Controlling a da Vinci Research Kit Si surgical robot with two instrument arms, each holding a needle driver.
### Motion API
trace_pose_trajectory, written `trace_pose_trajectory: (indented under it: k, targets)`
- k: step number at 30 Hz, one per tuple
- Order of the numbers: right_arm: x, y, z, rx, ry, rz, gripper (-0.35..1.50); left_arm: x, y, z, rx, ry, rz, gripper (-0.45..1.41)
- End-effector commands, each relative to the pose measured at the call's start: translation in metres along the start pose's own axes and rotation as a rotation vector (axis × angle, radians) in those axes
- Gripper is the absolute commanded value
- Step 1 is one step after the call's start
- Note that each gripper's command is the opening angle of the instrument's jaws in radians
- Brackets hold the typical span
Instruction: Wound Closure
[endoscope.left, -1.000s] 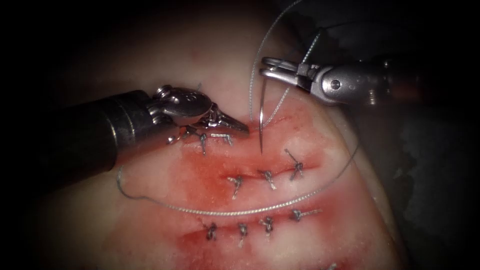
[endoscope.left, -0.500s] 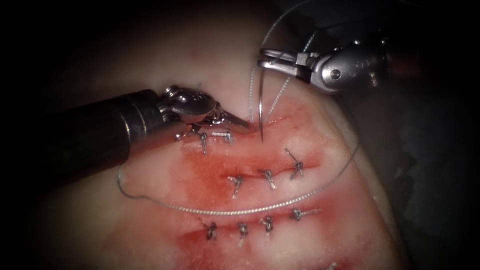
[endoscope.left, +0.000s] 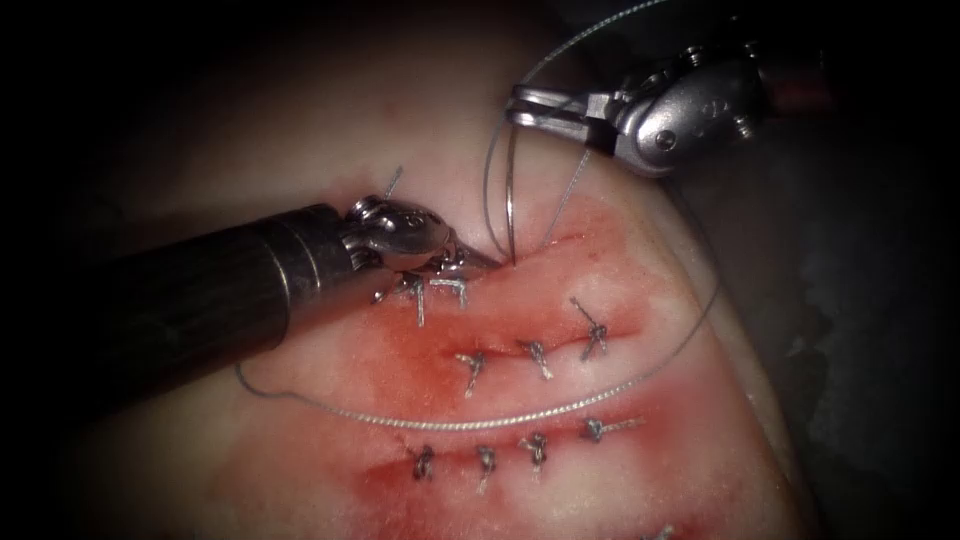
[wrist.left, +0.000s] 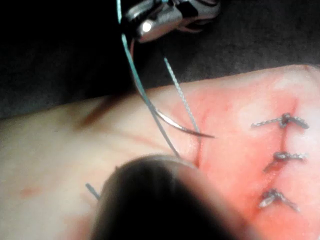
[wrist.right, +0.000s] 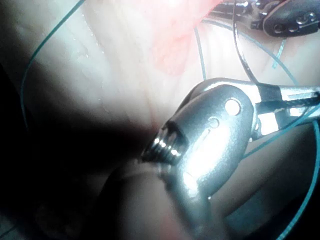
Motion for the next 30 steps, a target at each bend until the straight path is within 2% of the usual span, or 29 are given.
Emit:
trace_pose_trajectory:
  k: [1, 10, 22, 30]
  targets:
    - [0.0006, -0.0006, 0.0009, -0.008, -0.004, -0.004, -0.35, -0.0014, 0.0007, 0.0001, 0.0, -0.005, 0.001, -0.45]
    - [0.0013, -0.0006, 0.0007, -0.038, 0.011, 0.008, -0.35, -0.0022, 0.0003, -0.0006, 0.064, -0.022, -0.016, -0.45]
    - [0.0011, -0.0019, 0.0009, -0.075, -0.018, -0.029, -0.35, -0.0023, -0.0009, -0.0008, 0.108, -0.009, -0.006, -0.45]
    - [0.0015, -0.0012, 0.002, -0.094, -0.003, -0.048, -0.35, -0.0036, -0.0012, -0.0018, 0.129, -0.016, -0.004, -0.45]
